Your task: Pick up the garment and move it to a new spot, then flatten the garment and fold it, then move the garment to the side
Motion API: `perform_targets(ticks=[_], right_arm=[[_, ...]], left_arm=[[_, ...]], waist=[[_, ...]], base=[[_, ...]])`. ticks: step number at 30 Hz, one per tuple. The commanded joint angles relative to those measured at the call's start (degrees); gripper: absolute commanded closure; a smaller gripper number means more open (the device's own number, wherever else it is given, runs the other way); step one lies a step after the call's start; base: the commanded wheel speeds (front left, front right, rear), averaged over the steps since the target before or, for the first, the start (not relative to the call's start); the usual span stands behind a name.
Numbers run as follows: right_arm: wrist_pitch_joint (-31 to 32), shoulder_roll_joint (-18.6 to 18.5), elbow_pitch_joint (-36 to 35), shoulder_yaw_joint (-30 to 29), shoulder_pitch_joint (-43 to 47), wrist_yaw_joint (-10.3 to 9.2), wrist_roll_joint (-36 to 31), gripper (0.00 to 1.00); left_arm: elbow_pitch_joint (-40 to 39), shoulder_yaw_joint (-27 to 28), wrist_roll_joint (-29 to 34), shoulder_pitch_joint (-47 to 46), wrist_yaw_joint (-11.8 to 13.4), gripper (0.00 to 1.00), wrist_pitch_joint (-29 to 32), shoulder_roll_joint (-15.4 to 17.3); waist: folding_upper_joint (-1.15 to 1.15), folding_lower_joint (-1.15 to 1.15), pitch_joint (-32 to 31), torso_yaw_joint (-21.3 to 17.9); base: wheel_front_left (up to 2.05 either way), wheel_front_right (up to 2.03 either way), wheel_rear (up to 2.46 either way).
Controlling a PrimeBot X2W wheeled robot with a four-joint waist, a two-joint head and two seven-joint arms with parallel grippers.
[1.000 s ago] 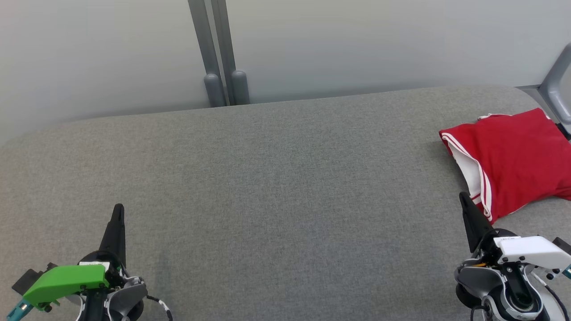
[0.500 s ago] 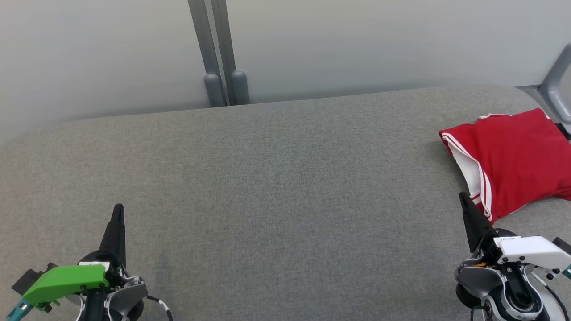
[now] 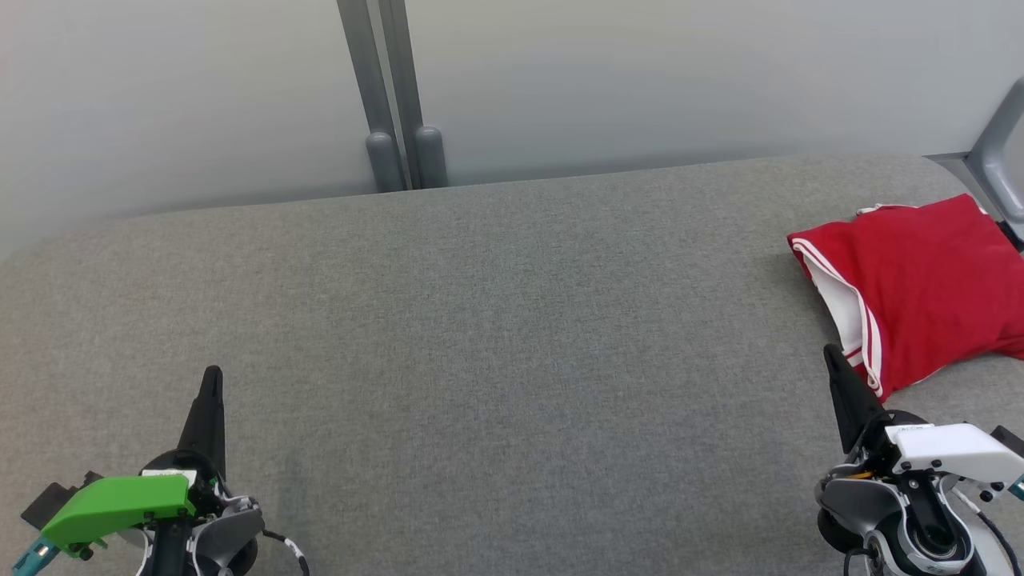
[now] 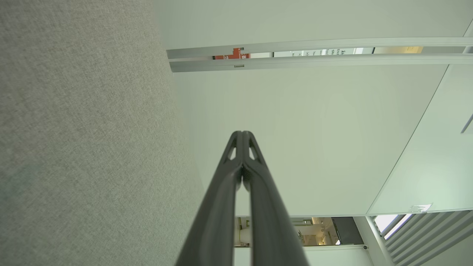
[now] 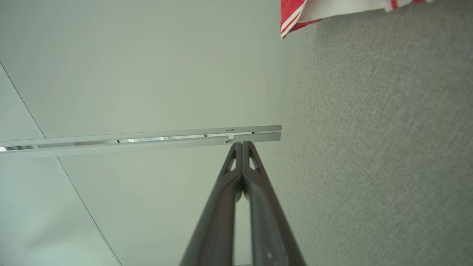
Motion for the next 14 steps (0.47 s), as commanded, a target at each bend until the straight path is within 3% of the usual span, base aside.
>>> perform_targets(ticks=[1,14], right_arm=[[0.17,0.0,0.07,0.08,-0.37,0.04,0.4,1.0],[0.16,0.0,0.07,0.07,-0.37,0.04,0.4,1.0]], left_arm=[[0.07,0.18,0.3,-0.77,-0.31,1.0,0.22,0.25],[0.07,0.18,0.31,-0.77,-0.31,1.0,0.23,0.24]], waist=[[0.0,0.0,0.0,0.0],[0.0,0.0,0.0,0.0]], base=[[0.0,0.0,0.0],[0.0,0.0,0.0]])
